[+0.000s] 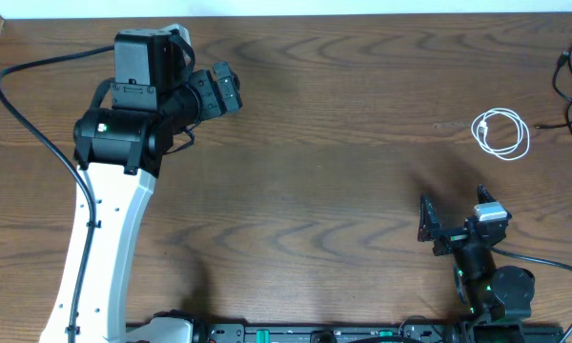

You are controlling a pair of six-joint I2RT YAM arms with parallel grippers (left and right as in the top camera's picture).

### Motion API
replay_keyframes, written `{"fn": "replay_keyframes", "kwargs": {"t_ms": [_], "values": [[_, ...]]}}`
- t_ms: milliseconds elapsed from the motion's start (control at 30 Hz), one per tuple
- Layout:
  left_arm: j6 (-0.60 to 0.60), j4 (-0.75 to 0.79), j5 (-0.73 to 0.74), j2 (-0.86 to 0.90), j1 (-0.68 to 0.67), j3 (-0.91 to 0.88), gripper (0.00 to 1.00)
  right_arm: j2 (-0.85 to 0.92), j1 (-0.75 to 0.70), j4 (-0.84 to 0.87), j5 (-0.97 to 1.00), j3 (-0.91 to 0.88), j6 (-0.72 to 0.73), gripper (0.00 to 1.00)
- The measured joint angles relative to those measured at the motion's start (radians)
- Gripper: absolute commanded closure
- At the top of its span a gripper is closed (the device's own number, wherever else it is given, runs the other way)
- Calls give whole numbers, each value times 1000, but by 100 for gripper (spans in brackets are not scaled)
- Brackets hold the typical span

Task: Untangle cables

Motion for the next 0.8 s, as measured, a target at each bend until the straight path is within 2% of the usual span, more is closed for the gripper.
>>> {"fn": "replay_keyframes", "kwargs": {"t_ms": [633, 800], "values": [[0, 0, 0, 0, 0, 0, 0, 0, 0, 0, 0, 0, 0, 1], [38, 3, -62, -8, 0, -6, 0, 0, 0, 0, 0, 0, 0, 1]]}}
